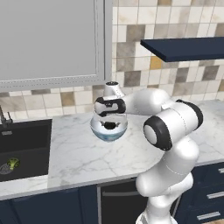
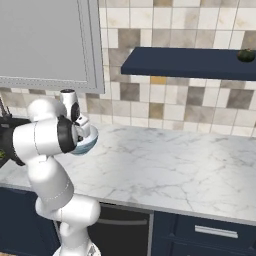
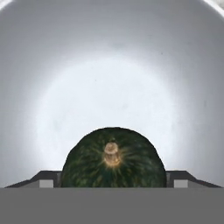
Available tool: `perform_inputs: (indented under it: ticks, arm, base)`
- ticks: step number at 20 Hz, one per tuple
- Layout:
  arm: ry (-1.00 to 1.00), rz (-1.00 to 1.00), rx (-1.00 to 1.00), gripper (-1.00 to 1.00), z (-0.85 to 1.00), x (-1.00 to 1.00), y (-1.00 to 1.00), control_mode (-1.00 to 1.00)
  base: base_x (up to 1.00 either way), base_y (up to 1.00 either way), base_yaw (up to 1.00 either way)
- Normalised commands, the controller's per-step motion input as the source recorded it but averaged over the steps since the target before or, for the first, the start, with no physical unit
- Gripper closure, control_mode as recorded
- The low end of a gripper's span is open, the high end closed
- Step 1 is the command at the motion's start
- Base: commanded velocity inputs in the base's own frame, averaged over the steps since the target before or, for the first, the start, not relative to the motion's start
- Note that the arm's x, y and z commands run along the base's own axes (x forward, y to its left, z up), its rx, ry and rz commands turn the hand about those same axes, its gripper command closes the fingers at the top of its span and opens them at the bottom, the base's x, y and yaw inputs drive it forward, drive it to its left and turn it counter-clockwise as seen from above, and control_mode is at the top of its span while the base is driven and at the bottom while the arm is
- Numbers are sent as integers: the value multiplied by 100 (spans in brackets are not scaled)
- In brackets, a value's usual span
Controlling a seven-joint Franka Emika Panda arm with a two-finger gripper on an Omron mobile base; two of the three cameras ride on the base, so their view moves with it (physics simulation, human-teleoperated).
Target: Pick the squashs from the cabinet and place them in one bowl. Pick the broccoli from the sink and place it in the other bowl.
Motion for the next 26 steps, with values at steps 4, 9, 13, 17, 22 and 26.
perform_inputs:
  ticks: [4, 9, 13, 17, 22, 26]
  arm:
    - [0, -3, -6, -100, 6, 19, -7, -100]
    - [4, -2, 0, -100, 48, -4, -11, -100]
    - [8, 3, 0, -100, 66, -42, -25, -100]
    - [5, 15, -4, -100, 46, -79, -27, -100]
    - [-1, 16, -2, -100, 43, -79, -38, -100]
    - [-18, 9, -1, -100, 17, -81, -44, -100]
  base:
    - [0, 0, 0]
    - [0, 0, 0]
    - [0, 0, 0]
    - [0, 0, 0]
    - [0, 0, 0]
    - [0, 0, 0]
